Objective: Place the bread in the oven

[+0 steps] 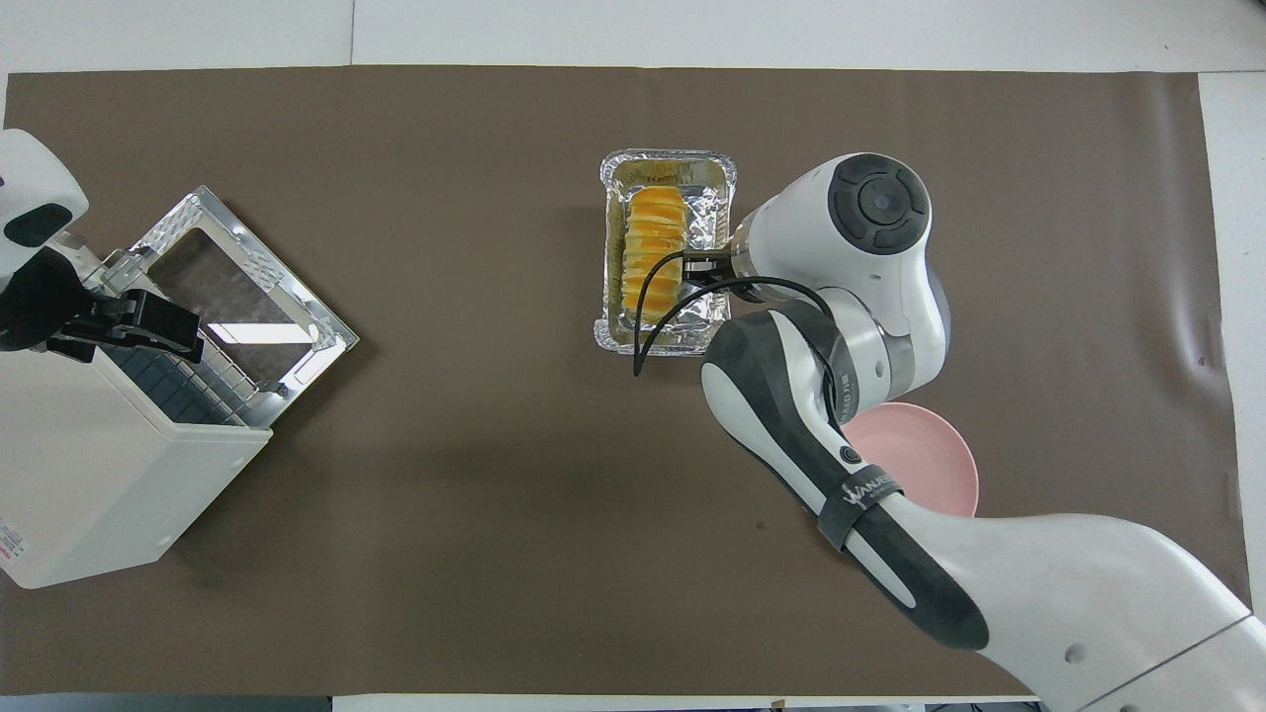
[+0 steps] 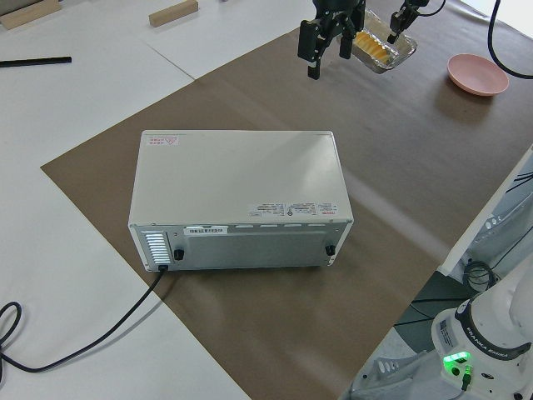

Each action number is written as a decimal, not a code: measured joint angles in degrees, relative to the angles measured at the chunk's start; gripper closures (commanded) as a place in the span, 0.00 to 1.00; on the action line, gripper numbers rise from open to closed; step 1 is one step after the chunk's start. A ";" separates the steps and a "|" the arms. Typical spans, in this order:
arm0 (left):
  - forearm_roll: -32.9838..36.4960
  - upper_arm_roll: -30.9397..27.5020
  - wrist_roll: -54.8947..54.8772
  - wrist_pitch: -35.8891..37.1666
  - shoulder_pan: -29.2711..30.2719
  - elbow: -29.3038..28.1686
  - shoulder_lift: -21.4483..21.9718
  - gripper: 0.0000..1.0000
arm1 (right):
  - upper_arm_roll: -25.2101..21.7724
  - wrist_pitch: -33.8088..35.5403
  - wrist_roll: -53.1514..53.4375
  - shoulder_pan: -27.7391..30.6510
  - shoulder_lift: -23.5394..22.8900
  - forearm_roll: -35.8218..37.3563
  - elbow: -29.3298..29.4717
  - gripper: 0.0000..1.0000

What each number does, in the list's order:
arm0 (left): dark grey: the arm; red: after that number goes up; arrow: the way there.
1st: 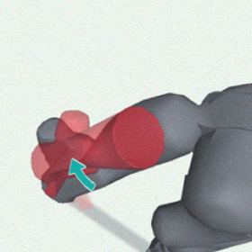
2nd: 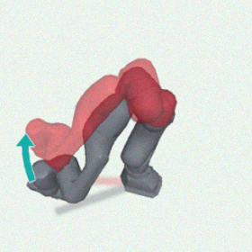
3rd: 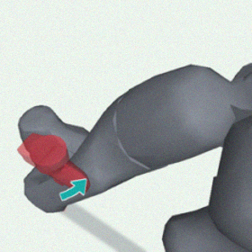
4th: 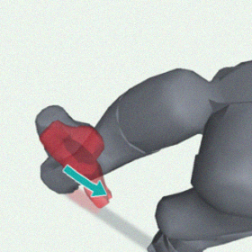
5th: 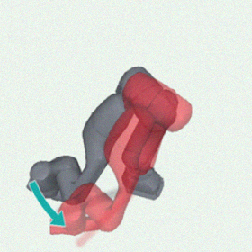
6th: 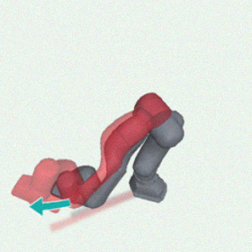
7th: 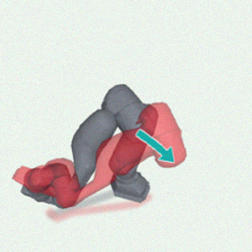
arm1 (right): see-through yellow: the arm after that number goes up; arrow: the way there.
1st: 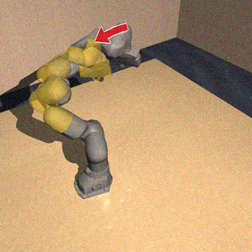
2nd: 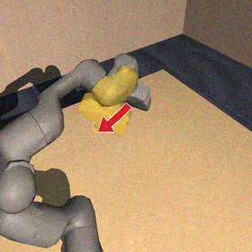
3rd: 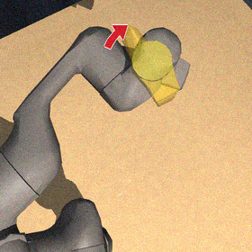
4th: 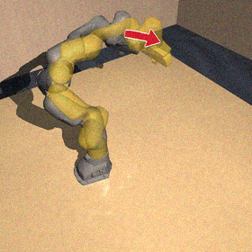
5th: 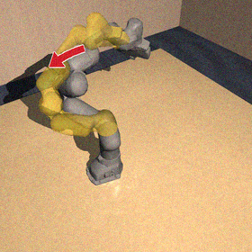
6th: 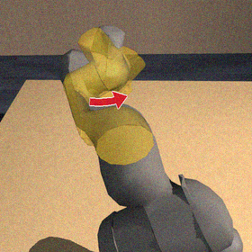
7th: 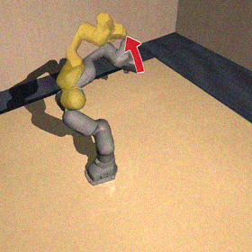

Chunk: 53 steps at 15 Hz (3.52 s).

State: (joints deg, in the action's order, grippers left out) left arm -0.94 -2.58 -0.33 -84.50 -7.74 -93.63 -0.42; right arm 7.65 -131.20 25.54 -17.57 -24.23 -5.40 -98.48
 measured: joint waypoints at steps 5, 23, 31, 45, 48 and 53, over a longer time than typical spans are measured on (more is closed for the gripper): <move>0.00 0.00 0.00 0.00 0.00 0.00 0.00 0.00 | -0.02 -5.09 2.09 -2.42 -5.22 -0.07 0.40 0.67; 0.00 0.05 0.00 0.00 0.00 0.00 0.00 0.00 | -3.11 30.46 -17.53 15.95 20.32 2.54 3.68 0.00; 0.00 -0.07 0.00 -0.17 0.01 0.03 0.00 0.00 | -3.15 40.37 -26.14 25.62 26.50 4.55 2.21 0.00; 0.00 -0.04 0.20 -1.41 0.01 0.13 0.00 0.00 | -3.07 40.83 -26.32 26.99 26.50 7.21 1.71 0.00; 0.00 -0.04 0.22 -1.42 0.01 0.13 0.00 0.00 | -3.07 40.81 -26.32 26.99 26.50 7.21 1.72 0.00; 0.02 -0.04 0.85 -1.84 0.01 0.13 0.00 0.00 | -3.04 40.78 -26.32 26.99 26.50 7.21 1.72 0.00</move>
State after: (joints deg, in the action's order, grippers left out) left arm -0.92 -2.61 0.52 -86.35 -7.73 -93.50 -0.42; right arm 4.61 -90.42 -0.78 9.42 2.27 1.81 -96.76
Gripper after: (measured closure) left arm 0.000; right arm 0.000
